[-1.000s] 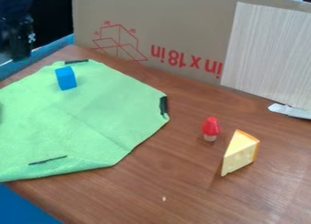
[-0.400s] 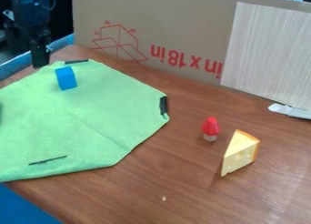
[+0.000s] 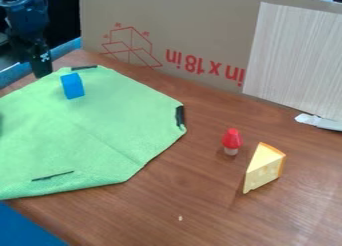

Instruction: Blue object move to right side in this table

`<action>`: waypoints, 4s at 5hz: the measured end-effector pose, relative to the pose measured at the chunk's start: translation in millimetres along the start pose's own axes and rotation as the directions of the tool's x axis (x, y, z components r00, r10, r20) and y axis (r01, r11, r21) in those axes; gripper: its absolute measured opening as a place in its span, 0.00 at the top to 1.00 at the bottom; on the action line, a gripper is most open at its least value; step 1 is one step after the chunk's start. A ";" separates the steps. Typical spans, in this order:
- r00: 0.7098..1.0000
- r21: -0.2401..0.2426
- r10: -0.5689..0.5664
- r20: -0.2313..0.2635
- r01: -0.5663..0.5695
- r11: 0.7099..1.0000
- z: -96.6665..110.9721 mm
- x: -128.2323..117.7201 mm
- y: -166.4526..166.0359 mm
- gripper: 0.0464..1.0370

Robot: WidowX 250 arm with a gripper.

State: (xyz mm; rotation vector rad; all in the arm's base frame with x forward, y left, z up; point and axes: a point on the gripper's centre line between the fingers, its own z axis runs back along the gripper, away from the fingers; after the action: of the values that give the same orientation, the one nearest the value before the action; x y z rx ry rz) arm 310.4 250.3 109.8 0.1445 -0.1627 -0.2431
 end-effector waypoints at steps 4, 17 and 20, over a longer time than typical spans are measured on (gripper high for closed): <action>0.995 -0.080 -0.044 0.088 0.051 0.995 -19.9 17.3 10.6 0.04; 1.000 0.099 -0.003 0.000 0.003 0.995 -10.6 41.6 -30.5 0.45; 0.961 0.156 -0.265 -0.085 0.275 0.949 22.9 18.9 -164.3 0.45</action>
State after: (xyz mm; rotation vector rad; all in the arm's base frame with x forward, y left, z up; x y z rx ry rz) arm 287.2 85.0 108.4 0.3413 -0.1000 -0.4985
